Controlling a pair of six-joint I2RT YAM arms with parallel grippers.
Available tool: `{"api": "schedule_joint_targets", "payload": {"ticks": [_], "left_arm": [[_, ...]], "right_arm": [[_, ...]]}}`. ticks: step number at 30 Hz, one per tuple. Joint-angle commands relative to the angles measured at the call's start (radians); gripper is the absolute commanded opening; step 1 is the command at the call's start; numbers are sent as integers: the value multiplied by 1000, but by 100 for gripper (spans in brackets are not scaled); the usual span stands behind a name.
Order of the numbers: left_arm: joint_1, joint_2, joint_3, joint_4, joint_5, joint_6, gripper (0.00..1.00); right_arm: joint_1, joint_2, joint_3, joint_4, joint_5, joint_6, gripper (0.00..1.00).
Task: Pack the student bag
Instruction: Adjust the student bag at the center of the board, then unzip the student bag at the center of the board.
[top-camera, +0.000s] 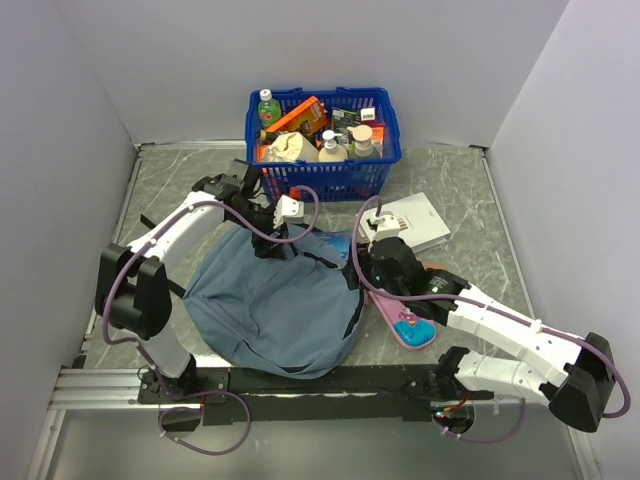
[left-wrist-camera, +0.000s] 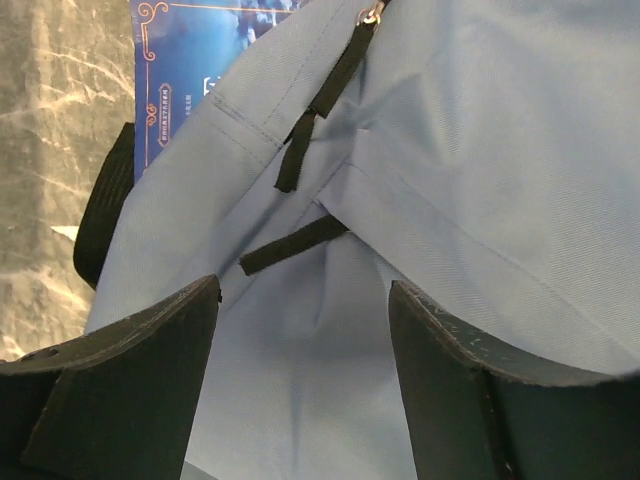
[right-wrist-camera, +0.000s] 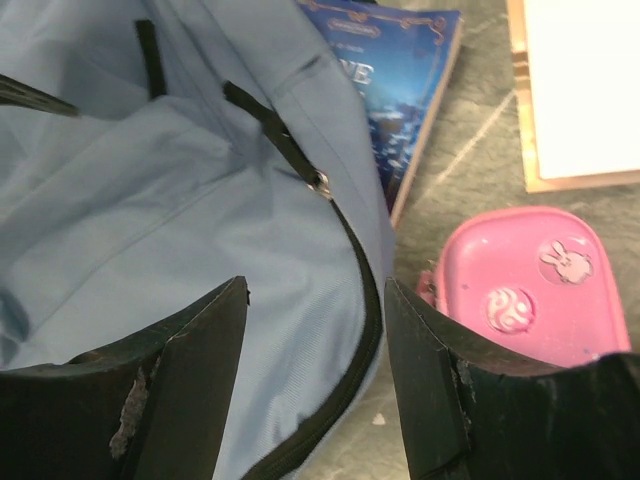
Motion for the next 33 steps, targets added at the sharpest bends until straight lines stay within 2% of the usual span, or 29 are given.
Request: {"api": "schedule_joint_targets", "payload": {"ticks": [1,17,28,33], "left_arm": [[-6,40,60,-30,27,103,73],[-21,167,158,-93,87,136,73],[-26,204,170,-196,76,211,60],[-26,195,153,-170,87,202,52]], "right_arm": [[2,-14,-23,85,-35,-12,63],[2,6,-55,139,-87,-17,60],[2,15,-43,142,-83,-20,58],[2,23,-33,140,-83,-23,57]]}}
